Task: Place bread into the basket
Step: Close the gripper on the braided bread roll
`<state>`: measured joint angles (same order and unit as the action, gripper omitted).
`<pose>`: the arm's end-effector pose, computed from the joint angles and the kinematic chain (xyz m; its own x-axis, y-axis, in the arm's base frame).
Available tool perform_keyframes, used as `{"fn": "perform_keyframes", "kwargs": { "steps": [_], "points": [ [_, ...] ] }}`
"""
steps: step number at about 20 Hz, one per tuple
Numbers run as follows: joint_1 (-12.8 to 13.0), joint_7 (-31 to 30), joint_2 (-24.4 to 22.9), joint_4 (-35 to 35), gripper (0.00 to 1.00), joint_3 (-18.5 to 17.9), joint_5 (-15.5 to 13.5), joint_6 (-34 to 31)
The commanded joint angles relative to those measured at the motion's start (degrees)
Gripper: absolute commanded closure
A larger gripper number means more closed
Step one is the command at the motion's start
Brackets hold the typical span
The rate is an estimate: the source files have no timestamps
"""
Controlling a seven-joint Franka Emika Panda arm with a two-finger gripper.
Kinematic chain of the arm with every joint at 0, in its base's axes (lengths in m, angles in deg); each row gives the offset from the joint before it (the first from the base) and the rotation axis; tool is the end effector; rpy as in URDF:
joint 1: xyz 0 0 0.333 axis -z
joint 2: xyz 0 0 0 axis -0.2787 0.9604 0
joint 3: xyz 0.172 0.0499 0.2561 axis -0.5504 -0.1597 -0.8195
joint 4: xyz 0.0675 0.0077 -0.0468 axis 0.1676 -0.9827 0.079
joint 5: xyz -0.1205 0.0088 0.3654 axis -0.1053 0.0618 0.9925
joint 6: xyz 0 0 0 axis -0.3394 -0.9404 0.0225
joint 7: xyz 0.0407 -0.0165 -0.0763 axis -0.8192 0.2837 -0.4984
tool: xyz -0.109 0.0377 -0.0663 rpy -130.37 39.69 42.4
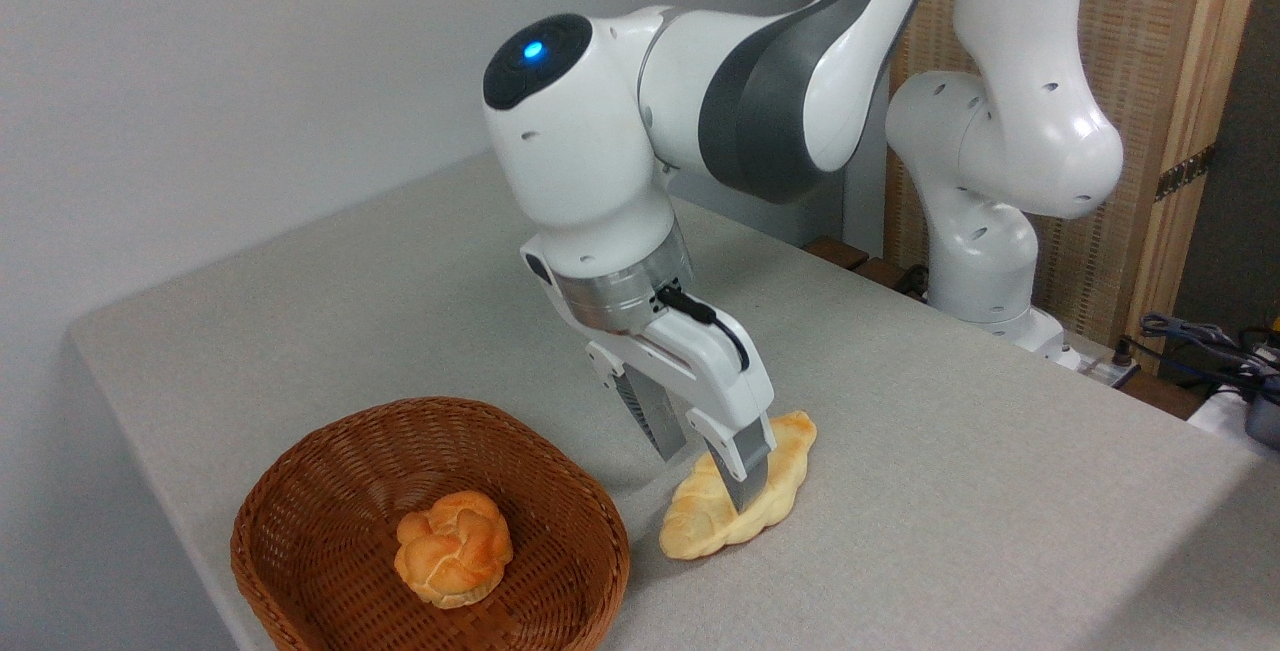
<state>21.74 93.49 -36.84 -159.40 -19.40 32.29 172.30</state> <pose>0.4988 0.0569 0.3992 0.6951 -0.7001 -0.1633 -0.6865 -0.7138 0.1383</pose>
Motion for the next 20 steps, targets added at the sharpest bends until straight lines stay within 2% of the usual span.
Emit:
{"fn": "perform_keyframes", "kwargs": {
  "steps": [1, 8, 11, 14, 16, 20],
  "points": [
    [0.33, 1.18, 0.65, -0.02, 0.0, -0.83, 0.79, 1.74],
    [0.33, 3.19, 1.26, -0.11, 0.01, -1.53, 0.97, 1.83],
    [0.42, 4.69, 1.44, -0.11, 0.22, -1.44, 4.65, 1.83],
    [0.51, 5.13, 1.53, -0.02, 0.57, -1.53, 4.66, 1.83],
    [0.51, 5.22, 1.53, -0.02, 0.71, -1.44, 4.66, 1.83],
    [0.51, 5.22, 1.53, -0.02, 0.71, -1.44, 4.66, 1.83]
  ]
}}
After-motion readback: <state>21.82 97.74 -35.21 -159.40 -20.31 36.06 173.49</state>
